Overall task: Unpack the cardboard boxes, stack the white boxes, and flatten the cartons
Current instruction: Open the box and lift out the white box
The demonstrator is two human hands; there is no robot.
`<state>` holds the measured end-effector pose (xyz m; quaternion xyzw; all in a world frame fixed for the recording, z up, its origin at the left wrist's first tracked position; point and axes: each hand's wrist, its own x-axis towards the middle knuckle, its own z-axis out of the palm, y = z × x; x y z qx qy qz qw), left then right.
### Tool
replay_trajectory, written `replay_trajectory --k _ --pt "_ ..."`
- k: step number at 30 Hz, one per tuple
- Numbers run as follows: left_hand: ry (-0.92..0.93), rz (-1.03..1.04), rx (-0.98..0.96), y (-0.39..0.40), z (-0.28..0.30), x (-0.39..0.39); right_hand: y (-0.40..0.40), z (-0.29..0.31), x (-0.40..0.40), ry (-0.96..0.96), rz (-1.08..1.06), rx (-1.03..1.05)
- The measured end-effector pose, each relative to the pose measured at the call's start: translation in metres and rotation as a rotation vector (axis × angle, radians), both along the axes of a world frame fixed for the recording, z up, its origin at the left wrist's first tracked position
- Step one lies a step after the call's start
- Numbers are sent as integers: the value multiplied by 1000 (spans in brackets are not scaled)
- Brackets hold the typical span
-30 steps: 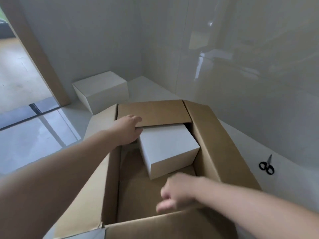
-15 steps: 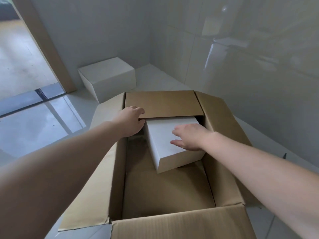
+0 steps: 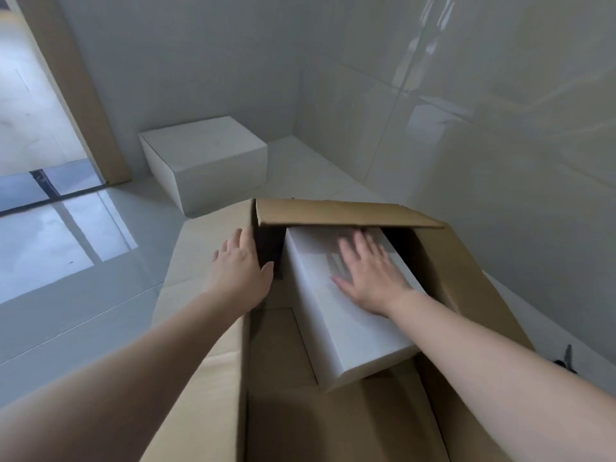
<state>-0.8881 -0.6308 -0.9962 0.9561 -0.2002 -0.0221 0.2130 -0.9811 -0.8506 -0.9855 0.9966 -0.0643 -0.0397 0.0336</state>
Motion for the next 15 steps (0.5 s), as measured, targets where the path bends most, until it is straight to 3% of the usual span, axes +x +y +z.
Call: replay_trajectory --k 3,6,12,15 --pt "140 26 31 -4 -14 3 -14 22 30 -182 -8 -29" --pt "154 3 123 -14 -19 10 -23 38 71 -238 -26 -29" --pt "208 44 170 -28 -28 39 -38 31 158 -151 -23 -100" --pt "234 77 86 -32 -38 42 -47 11 191 -54 -62 -7"
